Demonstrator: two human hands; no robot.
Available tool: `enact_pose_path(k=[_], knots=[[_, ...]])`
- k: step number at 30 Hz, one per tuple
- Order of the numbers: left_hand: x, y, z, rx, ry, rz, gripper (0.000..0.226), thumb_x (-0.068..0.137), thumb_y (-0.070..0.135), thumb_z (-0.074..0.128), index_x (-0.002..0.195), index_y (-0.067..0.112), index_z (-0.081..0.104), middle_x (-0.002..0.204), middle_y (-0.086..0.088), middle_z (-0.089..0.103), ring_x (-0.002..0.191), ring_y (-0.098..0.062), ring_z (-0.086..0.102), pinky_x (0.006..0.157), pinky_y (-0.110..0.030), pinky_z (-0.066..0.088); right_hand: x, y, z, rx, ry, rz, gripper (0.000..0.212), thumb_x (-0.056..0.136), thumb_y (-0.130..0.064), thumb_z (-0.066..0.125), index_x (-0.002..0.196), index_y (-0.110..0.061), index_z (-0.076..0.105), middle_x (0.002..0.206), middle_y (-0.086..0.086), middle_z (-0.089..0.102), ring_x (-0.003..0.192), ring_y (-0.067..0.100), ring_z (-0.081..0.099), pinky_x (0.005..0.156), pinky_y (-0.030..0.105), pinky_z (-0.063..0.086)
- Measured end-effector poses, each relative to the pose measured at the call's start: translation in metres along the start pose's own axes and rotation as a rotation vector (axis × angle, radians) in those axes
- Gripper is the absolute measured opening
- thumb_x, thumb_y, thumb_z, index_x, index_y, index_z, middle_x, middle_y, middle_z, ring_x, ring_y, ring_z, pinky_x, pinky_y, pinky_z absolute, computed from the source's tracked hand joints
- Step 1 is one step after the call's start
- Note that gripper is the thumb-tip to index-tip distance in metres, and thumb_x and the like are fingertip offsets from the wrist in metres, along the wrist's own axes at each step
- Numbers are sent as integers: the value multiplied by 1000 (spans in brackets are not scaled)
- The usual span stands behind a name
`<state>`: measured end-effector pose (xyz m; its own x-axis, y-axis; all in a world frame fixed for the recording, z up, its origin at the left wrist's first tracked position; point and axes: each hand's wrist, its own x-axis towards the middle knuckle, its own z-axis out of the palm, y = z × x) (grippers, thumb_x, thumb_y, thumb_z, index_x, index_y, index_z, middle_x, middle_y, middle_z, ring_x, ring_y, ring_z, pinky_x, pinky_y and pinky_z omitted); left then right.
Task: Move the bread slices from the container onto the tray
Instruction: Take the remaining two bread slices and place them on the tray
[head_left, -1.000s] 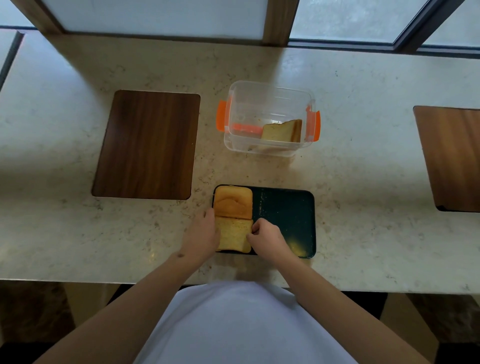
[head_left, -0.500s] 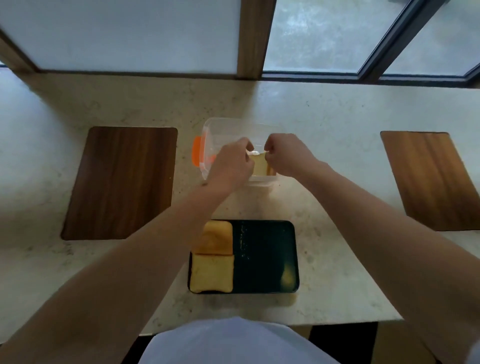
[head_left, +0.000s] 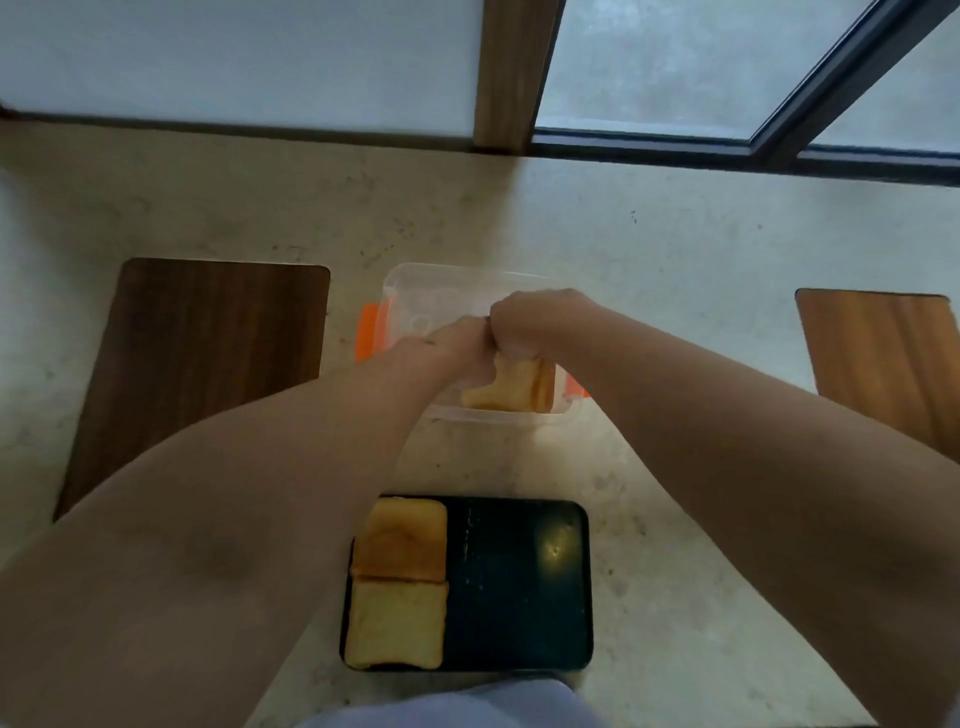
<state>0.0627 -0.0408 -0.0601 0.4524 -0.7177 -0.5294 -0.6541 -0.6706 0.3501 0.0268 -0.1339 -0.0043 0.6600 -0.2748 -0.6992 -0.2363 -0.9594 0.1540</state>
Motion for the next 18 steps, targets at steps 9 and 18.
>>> enact_pose_path(k=[9,18], knots=[[7,-7,6,32,36,96,30,86,14,62,116,10,62,107,-8,66,85,-25,60,71,-33,46,27,11,4,86,-221,11,22,94,-21,52,75,-12,59,77,7,57,71,26,56,69,35,49],[-19,4,-29,141,-17,34,21,79,15,66,101,12,66,86,-8,62,72,-25,60,64,-36,55,18,10,-21,269,-298,5,20,97,-4,40,92,-4,59,89,13,55,62,21,55,45,23,38]])
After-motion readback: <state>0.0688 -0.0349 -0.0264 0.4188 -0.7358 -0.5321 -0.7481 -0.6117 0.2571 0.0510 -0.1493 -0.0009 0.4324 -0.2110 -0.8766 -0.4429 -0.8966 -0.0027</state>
